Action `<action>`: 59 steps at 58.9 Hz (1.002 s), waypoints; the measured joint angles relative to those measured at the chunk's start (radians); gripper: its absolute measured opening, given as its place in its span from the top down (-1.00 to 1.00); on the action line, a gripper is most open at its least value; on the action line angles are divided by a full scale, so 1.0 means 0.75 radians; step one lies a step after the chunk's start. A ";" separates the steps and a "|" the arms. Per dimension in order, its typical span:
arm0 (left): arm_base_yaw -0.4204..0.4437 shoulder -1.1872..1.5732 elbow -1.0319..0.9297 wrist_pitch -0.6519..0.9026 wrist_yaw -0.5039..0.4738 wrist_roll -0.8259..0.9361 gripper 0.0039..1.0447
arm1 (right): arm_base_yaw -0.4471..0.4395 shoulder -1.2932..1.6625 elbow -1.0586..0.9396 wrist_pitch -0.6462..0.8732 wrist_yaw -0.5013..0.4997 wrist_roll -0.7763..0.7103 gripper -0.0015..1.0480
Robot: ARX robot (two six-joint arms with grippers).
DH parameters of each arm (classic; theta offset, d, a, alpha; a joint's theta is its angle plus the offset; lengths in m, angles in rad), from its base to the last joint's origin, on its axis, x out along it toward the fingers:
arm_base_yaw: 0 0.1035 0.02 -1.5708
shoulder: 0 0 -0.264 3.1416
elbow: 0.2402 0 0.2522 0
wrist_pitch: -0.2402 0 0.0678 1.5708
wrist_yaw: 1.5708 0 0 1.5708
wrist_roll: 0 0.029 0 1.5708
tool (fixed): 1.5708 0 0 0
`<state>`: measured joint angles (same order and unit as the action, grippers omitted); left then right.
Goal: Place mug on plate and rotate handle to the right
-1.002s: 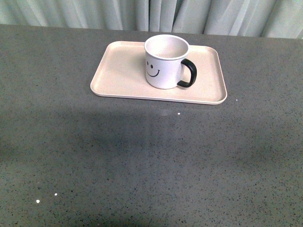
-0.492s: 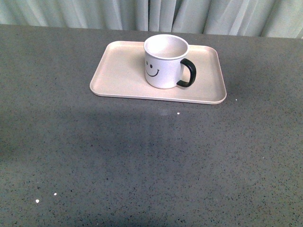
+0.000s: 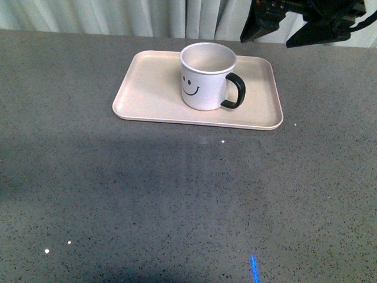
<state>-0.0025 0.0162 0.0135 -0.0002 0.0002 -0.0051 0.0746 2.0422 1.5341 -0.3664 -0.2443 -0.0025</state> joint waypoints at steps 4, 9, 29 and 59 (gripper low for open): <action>0.000 0.000 0.000 0.000 0.000 0.000 -0.83 | 0.013 0.037 0.028 -0.011 0.009 0.012 -0.82; 0.000 0.000 0.000 0.000 0.000 0.000 -0.83 | 0.032 0.082 0.080 -0.028 0.015 0.019 -0.82; 0.000 0.000 0.000 0.000 0.000 0.000 -0.83 | 0.081 0.177 0.186 -0.072 0.064 0.044 -0.82; 0.000 0.000 0.000 0.000 0.000 0.000 -0.83 | 0.119 0.366 0.410 -0.217 0.123 0.121 -0.40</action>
<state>-0.0025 0.0162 0.0135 -0.0002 0.0002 -0.0051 0.1638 2.3169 1.8420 -0.5293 -0.1524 0.0879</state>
